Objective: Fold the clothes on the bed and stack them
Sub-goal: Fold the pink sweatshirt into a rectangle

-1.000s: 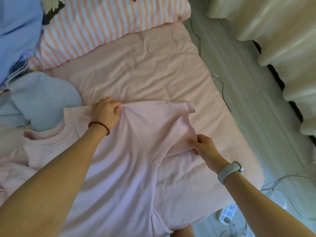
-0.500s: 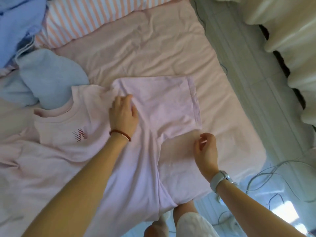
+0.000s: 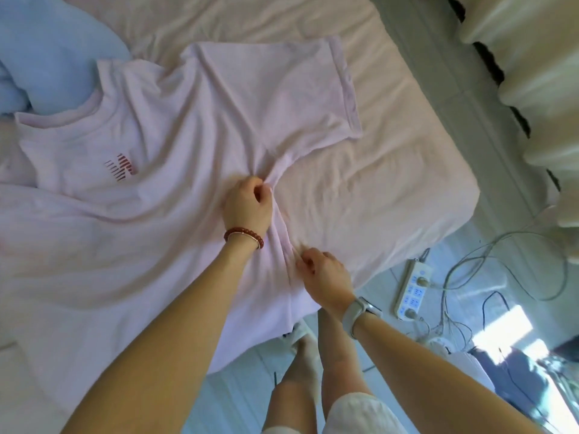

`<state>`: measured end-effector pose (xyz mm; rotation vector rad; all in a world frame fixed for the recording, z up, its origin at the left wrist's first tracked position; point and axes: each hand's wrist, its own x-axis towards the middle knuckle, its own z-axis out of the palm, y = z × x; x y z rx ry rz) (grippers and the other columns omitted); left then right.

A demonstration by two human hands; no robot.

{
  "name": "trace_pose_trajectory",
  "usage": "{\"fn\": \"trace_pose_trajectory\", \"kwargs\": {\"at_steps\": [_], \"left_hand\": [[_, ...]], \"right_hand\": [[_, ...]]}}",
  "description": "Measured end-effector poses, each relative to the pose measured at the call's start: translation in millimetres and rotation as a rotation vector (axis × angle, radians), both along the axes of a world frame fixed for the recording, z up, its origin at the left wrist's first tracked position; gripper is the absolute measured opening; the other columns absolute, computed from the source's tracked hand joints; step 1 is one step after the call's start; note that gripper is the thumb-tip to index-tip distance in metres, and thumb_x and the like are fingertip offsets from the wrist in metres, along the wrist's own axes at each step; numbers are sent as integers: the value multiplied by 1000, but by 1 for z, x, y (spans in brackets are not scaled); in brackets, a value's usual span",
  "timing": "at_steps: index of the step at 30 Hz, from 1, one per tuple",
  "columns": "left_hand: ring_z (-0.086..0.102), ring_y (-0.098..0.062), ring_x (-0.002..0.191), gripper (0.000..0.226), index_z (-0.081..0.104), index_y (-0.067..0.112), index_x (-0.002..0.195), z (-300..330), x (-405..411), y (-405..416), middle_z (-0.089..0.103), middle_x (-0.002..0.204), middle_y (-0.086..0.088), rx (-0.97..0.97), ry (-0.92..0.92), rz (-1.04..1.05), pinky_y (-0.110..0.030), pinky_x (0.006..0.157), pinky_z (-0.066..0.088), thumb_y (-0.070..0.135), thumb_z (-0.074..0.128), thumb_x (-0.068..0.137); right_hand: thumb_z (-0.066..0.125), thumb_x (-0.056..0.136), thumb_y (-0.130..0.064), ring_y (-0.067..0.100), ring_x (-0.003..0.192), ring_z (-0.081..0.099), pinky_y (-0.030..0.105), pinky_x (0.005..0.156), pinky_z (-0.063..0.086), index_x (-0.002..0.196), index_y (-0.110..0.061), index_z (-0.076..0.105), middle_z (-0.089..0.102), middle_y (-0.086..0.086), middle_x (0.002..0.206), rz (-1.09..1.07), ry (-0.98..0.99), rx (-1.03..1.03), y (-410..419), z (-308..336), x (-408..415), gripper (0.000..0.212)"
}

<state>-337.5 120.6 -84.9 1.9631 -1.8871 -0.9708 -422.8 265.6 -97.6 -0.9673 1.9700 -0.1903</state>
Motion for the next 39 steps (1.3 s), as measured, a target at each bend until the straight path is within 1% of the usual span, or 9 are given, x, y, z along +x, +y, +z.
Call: {"fn": "trace_pose_trajectory", "kwargs": {"at_steps": [2, 6, 10, 15, 21, 26, 32, 35, 39], "left_hand": [[50, -24, 72, 14, 60, 1, 87, 5, 8, 5, 60, 79, -12, -24, 144, 96, -27, 65, 34, 12, 52, 90], [46, -19, 74, 14, 58, -3, 90, 16, 14, 10, 53, 79, -5, -92, 202, 177, -27, 68, 34, 8, 48, 91], [49, -19, 78, 11, 57, 5, 94, 12, 4, 12, 54, 84, 0, 21, 140, 1, -20, 66, 32, 10, 47, 91], [52, -22, 97, 27, 58, 10, 115, 8, -7, 13, 59, 106, -10, 88, -2, -226, -21, 79, 35, 15, 53, 89], [43, -35, 109, 30, 65, 13, 111, 15, -16, 11, 45, 120, -19, -152, -273, -443, -42, 86, 41, 6, 56, 84], [48, -37, 100, 29, 71, 16, 102, 19, -15, -7, 53, 107, -18, -266, -481, -702, -42, 79, 34, 9, 67, 75], [58, -28, 91, 18, 72, 16, 67, 28, -28, -25, 65, 98, -10, -476, -530, -1120, -39, 77, 46, 11, 83, 53], [64, -27, 82, 21, 70, 17, 61, 30, -33, -34, 66, 86, -7, -551, -551, -1238, -44, 84, 46, 4, 82, 51], [64, -26, 78, 15, 67, 11, 66, 34, -45, -45, 65, 70, -4, -546, -466, -1198, -55, 91, 39, -1, 75, 62]], "right_hand": [[37, 98, -33, 32, 94, 57, 38, 78, 45, 113, -19, 51, 65, 8, 100, -36, -24, -38, 10, 0, -3, 25], [37, 98, -25, 34, 84, 57, 35, 65, 38, 97, -13, 46, 57, 5, 81, -349, -28, -86, 41, 1, -16, 15], [43, 95, -16, 33, 90, 57, 32, 69, 40, 102, -7, 53, 60, 9, 93, -543, -10, -77, 54, -1, -36, 15], [53, 89, -15, 24, 84, 56, 38, 69, 47, 96, -8, 60, 58, 5, 95, -261, 76, -276, 51, 8, -34, 12], [44, 94, -25, 24, 102, 50, 34, 78, 40, 102, -10, 54, 56, 5, 106, -330, 42, -58, 26, -6, -16, 20], [42, 93, -19, 20, 100, 48, 30, 72, 37, 100, -13, 54, 52, -1, 101, -285, 2, -102, 26, -8, -24, 15], [35, 97, -19, 23, 59, 51, 35, 57, 39, 90, -19, 36, 47, -8, 60, -219, -118, -226, 46, 3, -57, 7], [33, 98, -19, 18, 59, 48, 34, 59, 38, 91, -22, 35, 48, -8, 64, -233, -190, -227, 42, 4, -67, 8], [33, 99, -25, 8, 64, 48, 25, 61, 32, 103, -25, 40, 51, -18, 73, -272, -266, -226, 44, 0, -66, 7]]}}
